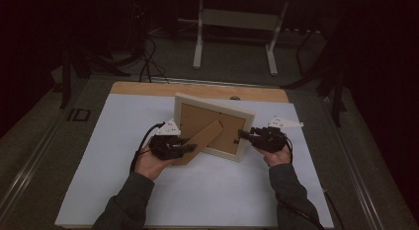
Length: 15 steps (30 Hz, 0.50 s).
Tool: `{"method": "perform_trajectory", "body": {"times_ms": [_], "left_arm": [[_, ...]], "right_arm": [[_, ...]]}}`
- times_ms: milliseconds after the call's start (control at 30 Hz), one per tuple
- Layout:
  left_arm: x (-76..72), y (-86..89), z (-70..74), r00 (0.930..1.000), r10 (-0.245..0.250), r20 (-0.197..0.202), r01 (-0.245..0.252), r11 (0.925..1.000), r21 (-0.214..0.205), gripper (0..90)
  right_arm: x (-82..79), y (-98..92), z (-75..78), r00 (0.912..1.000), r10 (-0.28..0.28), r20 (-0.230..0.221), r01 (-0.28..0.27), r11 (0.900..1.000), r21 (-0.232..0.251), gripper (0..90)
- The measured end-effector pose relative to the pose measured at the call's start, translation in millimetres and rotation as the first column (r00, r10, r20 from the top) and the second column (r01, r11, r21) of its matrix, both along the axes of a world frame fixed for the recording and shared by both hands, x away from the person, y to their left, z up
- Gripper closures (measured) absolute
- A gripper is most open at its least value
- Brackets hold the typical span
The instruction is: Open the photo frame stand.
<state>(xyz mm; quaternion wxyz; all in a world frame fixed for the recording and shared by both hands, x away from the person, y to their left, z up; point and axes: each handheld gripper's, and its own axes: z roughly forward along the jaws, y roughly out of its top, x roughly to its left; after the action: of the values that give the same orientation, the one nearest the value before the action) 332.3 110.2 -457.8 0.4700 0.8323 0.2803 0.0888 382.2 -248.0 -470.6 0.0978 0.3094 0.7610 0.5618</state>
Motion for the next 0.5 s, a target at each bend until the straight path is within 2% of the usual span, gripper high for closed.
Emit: {"method": "perform_trajectory", "body": {"times_ms": [400,500], "left_arm": [[1.5,0.5,-1.3,0.9991,0.042,0.009,-0.042,0.999,0.014,75.8],[1.2,1.2,-1.9,0.999,0.043,0.009,-0.044,0.999,0.011,75.8]], "right_arm": [[-1.4,11.8,3.3,0.9975,-0.031,0.063,0.036,0.9958,-0.084,64.9],[-0.5,13.2,3.7,0.9977,-0.029,0.061,0.034,0.9956,-0.087,65.1]]}}
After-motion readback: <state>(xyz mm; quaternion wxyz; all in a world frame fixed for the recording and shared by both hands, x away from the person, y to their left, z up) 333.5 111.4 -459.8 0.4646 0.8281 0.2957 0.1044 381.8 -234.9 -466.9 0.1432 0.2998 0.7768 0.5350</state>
